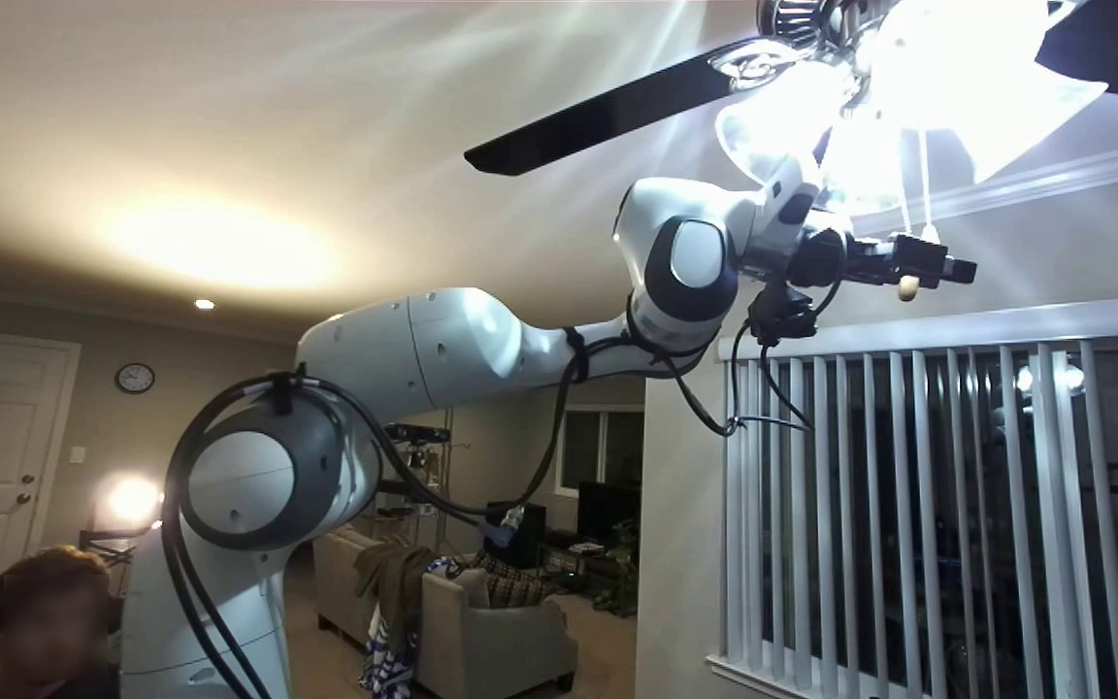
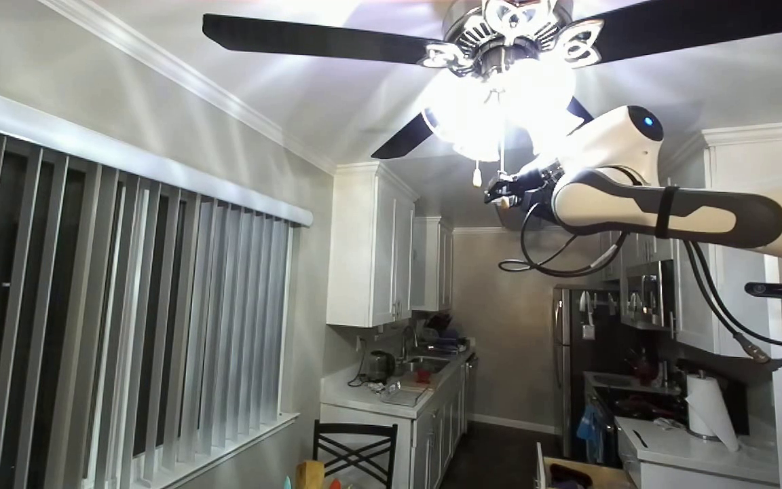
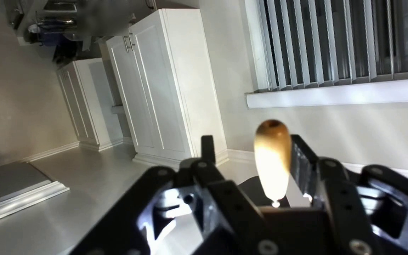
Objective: Turn on the light
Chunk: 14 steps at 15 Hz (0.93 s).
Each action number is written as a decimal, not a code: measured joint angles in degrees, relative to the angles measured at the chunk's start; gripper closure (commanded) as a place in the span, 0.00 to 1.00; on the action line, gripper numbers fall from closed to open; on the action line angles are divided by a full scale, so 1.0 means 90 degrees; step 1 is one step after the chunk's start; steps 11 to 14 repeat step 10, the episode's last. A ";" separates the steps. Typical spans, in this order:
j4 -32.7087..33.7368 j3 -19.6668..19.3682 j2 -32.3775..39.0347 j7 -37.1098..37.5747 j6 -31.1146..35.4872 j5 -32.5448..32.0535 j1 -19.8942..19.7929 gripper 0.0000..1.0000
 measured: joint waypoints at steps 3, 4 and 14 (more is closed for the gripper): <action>-0.0137 -0.0032 -0.0056 0.0000 -0.0036 0.0000 0.0012 0.01; -0.0193 -0.0046 -0.0081 -0.0001 -0.0062 0.0000 0.0024 0.00; -0.0255 -0.0080 -0.0101 -0.0001 -0.0090 0.0000 0.0061 0.00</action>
